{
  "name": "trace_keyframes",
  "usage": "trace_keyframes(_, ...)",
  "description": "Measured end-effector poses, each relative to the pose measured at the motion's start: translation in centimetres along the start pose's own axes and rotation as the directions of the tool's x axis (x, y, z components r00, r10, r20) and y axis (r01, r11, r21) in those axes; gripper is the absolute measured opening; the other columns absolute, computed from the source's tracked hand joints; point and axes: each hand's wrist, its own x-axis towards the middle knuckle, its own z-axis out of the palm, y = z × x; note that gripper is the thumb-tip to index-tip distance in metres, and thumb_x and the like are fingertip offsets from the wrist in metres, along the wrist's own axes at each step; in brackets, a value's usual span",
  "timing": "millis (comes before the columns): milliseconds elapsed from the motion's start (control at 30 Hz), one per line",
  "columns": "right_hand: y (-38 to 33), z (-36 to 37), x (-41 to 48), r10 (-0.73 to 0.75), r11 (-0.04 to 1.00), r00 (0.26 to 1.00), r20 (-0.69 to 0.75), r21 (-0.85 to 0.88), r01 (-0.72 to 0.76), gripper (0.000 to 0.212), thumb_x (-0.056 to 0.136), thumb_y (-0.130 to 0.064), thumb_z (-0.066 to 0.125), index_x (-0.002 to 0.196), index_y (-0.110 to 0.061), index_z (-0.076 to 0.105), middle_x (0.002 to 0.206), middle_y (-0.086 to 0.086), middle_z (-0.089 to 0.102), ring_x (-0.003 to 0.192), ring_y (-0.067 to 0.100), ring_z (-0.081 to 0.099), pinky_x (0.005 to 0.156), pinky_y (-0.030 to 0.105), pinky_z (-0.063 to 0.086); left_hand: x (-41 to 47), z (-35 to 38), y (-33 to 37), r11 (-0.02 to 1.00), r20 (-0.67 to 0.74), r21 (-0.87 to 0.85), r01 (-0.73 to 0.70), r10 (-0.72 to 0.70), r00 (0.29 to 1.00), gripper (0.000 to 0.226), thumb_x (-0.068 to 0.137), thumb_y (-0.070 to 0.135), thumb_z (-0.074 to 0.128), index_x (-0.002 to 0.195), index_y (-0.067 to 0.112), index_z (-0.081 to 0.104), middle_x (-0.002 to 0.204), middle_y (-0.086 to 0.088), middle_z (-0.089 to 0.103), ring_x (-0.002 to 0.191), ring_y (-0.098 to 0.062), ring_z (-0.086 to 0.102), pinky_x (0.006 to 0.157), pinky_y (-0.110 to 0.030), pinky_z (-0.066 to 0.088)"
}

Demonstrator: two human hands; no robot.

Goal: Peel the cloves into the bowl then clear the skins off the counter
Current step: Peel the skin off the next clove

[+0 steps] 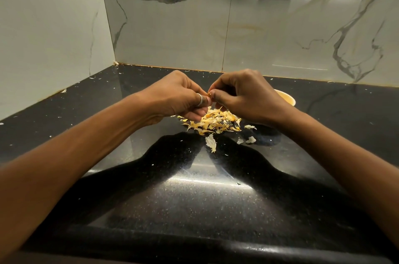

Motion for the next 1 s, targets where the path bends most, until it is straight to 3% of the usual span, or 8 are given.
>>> trace_keyframes(167, 0.1, 0.2, 0.0, 0.082, 0.990, 0.997, 0.002, 0.115, -0.082, 0.011, 0.095, -0.014, 0.066, 0.093, -0.010, 0.077, 0.076, 0.001, 0.075, 0.069, 0.012, 0.072, 0.072, 0.039, 0.061, 0.1, -0.1, 0.1, 0.999, -0.018, -0.038, 0.031, -0.032, 0.999, 0.012, 0.092, 0.003, 0.067, 0.098, -0.006, 0.071, 0.068, -0.012, 0.070, 0.058, -0.013, 0.066, 0.061, -0.025, 0.061)
trace_keyframes(400, 0.1, 0.4, -0.1, 0.214, 0.895, 0.973, 0.091, 0.381, -0.232, 0.012, 0.097, -0.008, 0.063, 0.098, -0.004, 0.074, 0.086, 0.010, 0.076, 0.077, 0.015, 0.073, 0.070, 0.022, 0.057, 0.0, -0.3, 0.1, 0.995, -0.040, -0.078, 0.061, -0.064, 0.997, 0.009, 0.092, 0.000, 0.067, 0.097, -0.007, 0.071, 0.066, -0.012, 0.070, 0.056, -0.012, 0.067, 0.054, -0.020, 0.058)
trace_keyframes(567, 0.0, 0.3, -0.1, 0.253, 0.814, 0.955, 0.157, 0.499, -0.298, 0.014, 0.098, -0.005, 0.060, 0.102, 0.000, 0.072, 0.092, 0.017, 0.074, 0.078, 0.018, 0.070, 0.072, 0.023, 0.058, 0.0, -0.2, 0.2, 0.994, -0.048, -0.083, 0.072, -0.076, 0.996, 0.008, 0.092, 0.000, 0.066, 0.096, -0.006, 0.071, 0.065, -0.011, 0.070, 0.053, -0.011, 0.066, 0.051, -0.018, 0.056)
trace_keyframes(733, -0.2, 0.5, -0.2, 0.234, 0.876, 0.966, 0.113, 0.407, -0.260, 0.015, 0.100, -0.005, 0.057, 0.099, -0.003, 0.072, 0.087, 0.014, 0.074, 0.075, 0.015, 0.071, 0.070, 0.021, 0.057, 0.0, -0.1, 0.3, 0.995, -0.062, -0.081, 0.065, -0.070, 0.996, 0.008, 0.092, -0.001, 0.067, 0.095, -0.007, 0.071, 0.064, -0.011, 0.070, 0.053, -0.011, 0.066, 0.050, -0.018, 0.055)
trace_keyframes(1000, -0.2, 1.1, -0.2, 0.195, 0.949, 0.979, 0.057, 0.239, -0.204, 0.015, 0.101, -0.011, 0.056, 0.097, -0.014, 0.070, 0.082, 0.004, 0.071, 0.072, 0.010, 0.070, 0.073, 0.033, 0.062, -0.1, 0.2, 0.2, 0.993, -0.068, -0.104, 0.049, -0.056, 0.996, 0.007, 0.091, -0.001, 0.067, 0.091, -0.006, 0.071, 0.062, -0.010, 0.069, 0.052, -0.010, 0.066, 0.052, -0.019, 0.056)
